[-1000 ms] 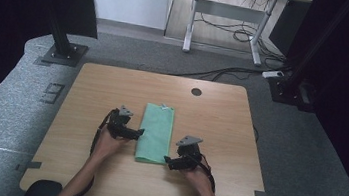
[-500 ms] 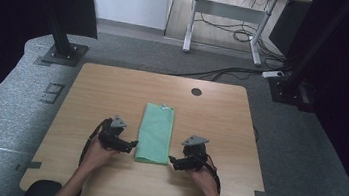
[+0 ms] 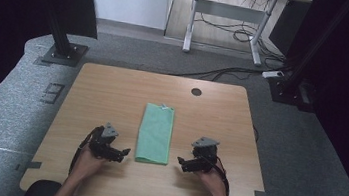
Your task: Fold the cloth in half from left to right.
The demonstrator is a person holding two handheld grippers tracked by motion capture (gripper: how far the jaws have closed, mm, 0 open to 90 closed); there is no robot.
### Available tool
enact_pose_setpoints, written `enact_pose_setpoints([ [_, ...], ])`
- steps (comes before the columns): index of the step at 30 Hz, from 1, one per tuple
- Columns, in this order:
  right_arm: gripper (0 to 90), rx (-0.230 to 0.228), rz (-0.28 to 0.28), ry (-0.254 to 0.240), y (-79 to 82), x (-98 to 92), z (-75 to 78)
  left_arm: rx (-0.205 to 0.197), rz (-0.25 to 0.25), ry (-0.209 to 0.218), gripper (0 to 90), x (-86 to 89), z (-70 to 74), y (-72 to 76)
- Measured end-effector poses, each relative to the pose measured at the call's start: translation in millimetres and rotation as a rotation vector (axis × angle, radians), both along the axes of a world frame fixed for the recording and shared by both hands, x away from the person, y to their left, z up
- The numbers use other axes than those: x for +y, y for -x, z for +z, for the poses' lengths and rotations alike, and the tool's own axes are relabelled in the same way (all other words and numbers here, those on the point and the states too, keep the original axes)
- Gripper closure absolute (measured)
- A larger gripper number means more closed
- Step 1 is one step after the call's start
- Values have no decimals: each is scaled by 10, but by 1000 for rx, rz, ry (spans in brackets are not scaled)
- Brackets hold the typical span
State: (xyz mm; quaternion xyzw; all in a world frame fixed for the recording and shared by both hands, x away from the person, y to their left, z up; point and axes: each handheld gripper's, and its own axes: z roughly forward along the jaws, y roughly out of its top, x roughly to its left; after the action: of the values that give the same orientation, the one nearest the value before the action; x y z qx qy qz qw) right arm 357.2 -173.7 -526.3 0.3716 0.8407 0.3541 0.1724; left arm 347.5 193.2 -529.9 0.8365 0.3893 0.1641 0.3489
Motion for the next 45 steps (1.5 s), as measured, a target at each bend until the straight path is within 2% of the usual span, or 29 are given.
enact_pose_setpoints([
  [11, 0, 13, -79, -19, 50, -281, -36, 17, 37, 7, 0, 199, -104, 137],
  [16, 0, 33, -106, -19, 72, -409, -106, 28, 38, -8, 0, 219, -171, 119],
  [21, 0, 49, -131, -31, 58, -494, -173, 33, 40, -13, 0, 214, -173, 109],
  [24, 1, 55, -140, -27, 47, -513, -211, 45, 49, -13, 0, 217, -177, 94],
  [28, 0, 68, -138, -12, 31, -521, -268, 52, 49, -40, 0, 186, -187, 87],
  [35, 0, 33, -128, -20, 28, -488, -306, 61, 53, -39, 0, 189, -190, 76],
  [45, 0, 32, -131, -21, 13, -452, -307, 63, 59, -39, 0, 184, -189, 76],
])
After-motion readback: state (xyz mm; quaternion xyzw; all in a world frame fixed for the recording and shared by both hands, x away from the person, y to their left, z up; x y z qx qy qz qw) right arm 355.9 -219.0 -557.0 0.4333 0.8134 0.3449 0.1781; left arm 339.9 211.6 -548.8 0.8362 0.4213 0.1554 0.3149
